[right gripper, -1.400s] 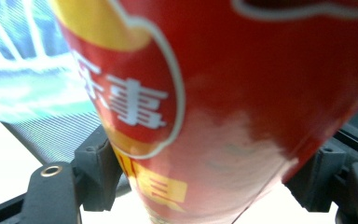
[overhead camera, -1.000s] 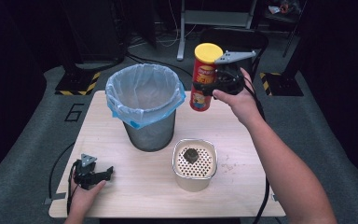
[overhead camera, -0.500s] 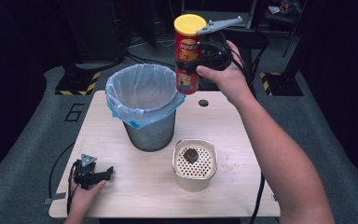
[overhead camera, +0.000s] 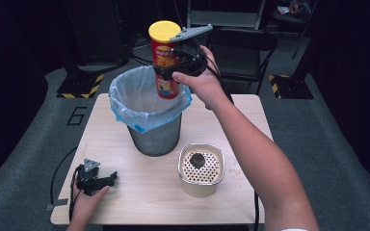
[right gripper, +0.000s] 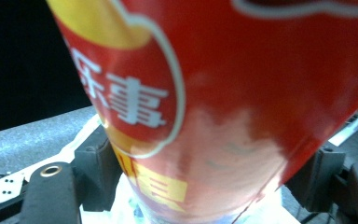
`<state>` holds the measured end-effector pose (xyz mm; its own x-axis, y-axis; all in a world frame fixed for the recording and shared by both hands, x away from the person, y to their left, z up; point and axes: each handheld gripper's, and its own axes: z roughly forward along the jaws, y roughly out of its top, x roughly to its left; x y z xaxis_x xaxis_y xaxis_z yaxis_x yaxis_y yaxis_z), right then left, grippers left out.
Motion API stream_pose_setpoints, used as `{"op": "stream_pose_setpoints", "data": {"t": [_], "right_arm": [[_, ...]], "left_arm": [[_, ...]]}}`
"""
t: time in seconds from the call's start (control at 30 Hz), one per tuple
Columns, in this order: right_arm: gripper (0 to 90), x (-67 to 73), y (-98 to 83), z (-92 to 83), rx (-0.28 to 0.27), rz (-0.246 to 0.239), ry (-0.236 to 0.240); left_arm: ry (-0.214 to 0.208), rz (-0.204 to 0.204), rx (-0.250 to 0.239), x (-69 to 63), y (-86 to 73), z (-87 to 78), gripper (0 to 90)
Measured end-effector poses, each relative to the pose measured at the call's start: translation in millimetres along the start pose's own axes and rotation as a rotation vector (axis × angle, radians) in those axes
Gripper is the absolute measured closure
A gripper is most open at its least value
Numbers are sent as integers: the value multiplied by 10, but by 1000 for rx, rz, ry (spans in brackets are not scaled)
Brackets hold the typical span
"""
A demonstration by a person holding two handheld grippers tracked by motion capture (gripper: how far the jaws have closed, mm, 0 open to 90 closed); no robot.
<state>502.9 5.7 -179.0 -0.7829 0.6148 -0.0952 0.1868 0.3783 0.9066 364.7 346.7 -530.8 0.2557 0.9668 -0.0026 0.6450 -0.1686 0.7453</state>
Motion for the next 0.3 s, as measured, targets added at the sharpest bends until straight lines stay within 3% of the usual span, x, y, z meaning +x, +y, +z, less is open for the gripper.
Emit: {"op": "stream_pose_setpoints", "data": {"t": [0.17, 0.2, 0.23, 0.27, 0.3], "right_arm": [[230, 70, -83, 231, -5, 2, 29], [192, 82, -114, 276, -20, -4, 29], [77, 95, -146, 310, -33, 5, 33], [13, 91, -181, 361, -25, 41, 63], [6, 88, -209, 380, -18, 57, 74]], "left_arm": [[-1, -5, 0, -4, -1, 0, 134], [-1, -7, -1, -5, -1, 0, 134], [0, -7, 0, -5, -1, 0, 134], [-1, -7, 0, -5, -1, 0, 134], [-1, -7, 0, -5, -1, 0, 134]]}}
